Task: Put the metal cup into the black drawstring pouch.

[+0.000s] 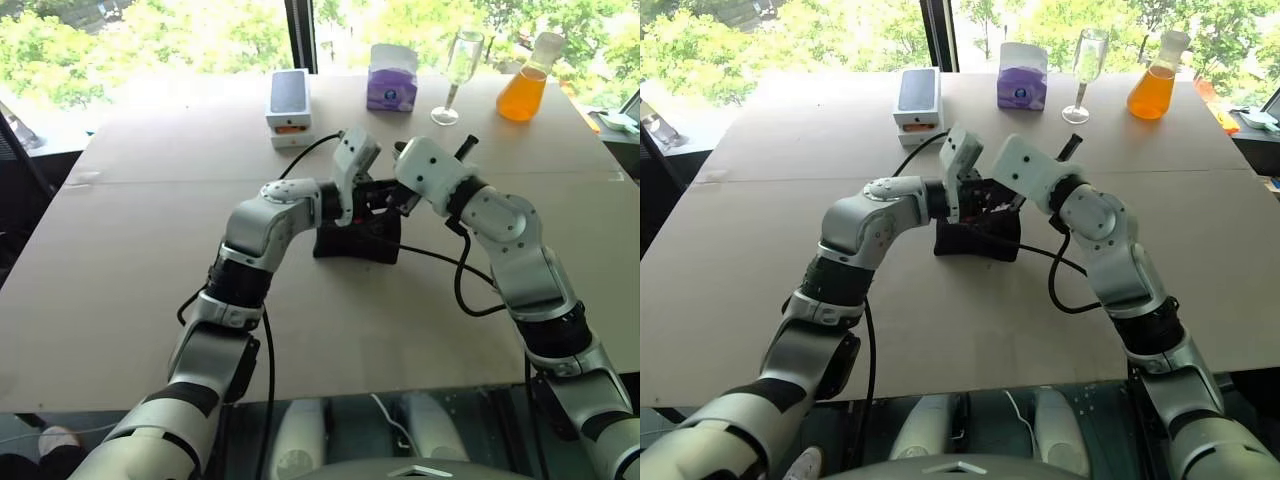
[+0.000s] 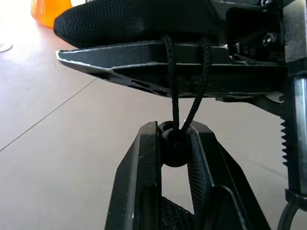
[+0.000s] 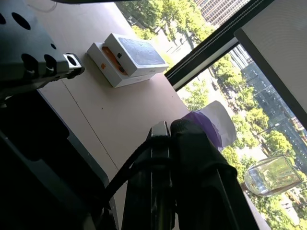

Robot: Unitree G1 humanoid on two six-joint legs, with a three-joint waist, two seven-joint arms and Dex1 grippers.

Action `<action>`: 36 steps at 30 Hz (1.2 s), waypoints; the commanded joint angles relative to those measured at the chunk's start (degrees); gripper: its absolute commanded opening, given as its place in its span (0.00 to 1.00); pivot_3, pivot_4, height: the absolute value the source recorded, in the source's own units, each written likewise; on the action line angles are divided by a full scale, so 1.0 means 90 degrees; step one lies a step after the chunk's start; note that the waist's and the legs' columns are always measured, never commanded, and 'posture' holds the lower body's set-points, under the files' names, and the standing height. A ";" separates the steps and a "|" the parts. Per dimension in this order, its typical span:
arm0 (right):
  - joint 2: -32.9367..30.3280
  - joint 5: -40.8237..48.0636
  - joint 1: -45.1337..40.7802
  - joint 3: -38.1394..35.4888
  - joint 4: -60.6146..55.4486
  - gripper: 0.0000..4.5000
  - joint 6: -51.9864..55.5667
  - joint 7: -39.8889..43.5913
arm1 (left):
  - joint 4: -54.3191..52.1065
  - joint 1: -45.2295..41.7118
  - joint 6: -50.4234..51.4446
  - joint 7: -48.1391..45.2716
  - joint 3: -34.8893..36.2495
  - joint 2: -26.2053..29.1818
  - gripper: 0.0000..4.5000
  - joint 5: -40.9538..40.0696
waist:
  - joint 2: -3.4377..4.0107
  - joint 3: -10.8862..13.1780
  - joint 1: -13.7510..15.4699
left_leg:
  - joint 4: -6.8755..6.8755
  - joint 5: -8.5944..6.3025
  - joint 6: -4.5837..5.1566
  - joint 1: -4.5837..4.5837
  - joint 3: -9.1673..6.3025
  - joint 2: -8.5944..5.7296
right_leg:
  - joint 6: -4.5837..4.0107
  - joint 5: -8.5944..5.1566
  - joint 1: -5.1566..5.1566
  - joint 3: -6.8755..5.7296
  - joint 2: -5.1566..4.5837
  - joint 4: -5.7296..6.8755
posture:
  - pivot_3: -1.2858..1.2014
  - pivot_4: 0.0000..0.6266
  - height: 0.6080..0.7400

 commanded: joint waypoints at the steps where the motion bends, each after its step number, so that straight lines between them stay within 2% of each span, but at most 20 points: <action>1: -0.0027 0.0045 -0.0082 -0.0238 -0.0290 0.00 0.0119 -0.0056 | -0.0161 -0.0147 -0.0022 -0.0063 0.0022 -0.0049 0.05 0.0036 | 0.0000 0.0000 0.0000 | 0.0000 0.0000 0.0000 0.0000 0.0000 0.0000 | 0.0000 0.0000 0.0000 0.0000 0.0000 0.0000 | 0.52 0.24 1.00; 5: -0.0232 0.0589 -0.0348 -0.1633 0.0658 0.00 0.0541 -0.0514 | -0.0399 0.0291 0.0522 -0.0120 -0.0351 0.0130 0.05 0.0098 | 0.0000 0.0000 0.0014 | 0.0001 0.0000 0.0000 0.0000 -0.0001 0.0000 | 0.0000 0.0000 0.0002 0.0000 0.0000 0.0000 | 0.52 0.24 1.00; 9: -0.0728 0.0905 -0.0352 -0.2259 0.1727 0.00 0.0508 -0.0792 | -0.0652 0.0892 0.0731 -0.0100 -0.0619 0.0399 0.05 0.0212 | 0.0005 0.0003 0.0006 | 0.0004 0.0000 0.0001 0.0001 0.0002 0.0000 | 0.0000 0.0000 0.0005 0.0001 -0.0003 -0.0002 | 0.52 0.24 1.00; 17: -0.1265 0.1130 0.0046 -0.2235 0.2443 0.00 0.0379 -0.0997 | -0.0739 0.1367 0.0782 0.0047 -0.0854 0.0746 0.05 0.0481 | 0.0034 0.0008 -0.0018 | -0.0001 -0.0015 0.0027 0.0013 0.0008 0.0001 | 0.0000 0.0000 0.0008 0.0009 -0.0001 0.0002 | 0.52 0.24 1.00; 32: -0.1296 0.1619 0.0549 -0.2123 0.2255 0.00 0.0333 -0.0842 | -0.0596 0.1202 0.0721 0.0106 -0.0883 0.0826 0.05 0.0656 | 0.0039 0.0007 -0.0018 | 0.0006 -0.0015 0.0028 0.0014 0.0005 0.0002 | 0.0000 0.0000 0.0008 0.0008 0.0002 0.0008 | 0.52 0.24 1.00; 36: -0.1041 0.2090 0.0629 -0.2195 0.2190 0.00 0.0372 -0.0717 | -0.0570 0.1151 0.0760 0.0142 -0.0687 0.0783 0.05 0.0553 | 0.0041 0.0005 -0.0024 | 0.0006 -0.0016 0.0028 0.0017 0.0006 0.0003 | 0.0000 0.0000 0.0009 0.0009 0.0003 0.0009 | 0.52 0.24 1.00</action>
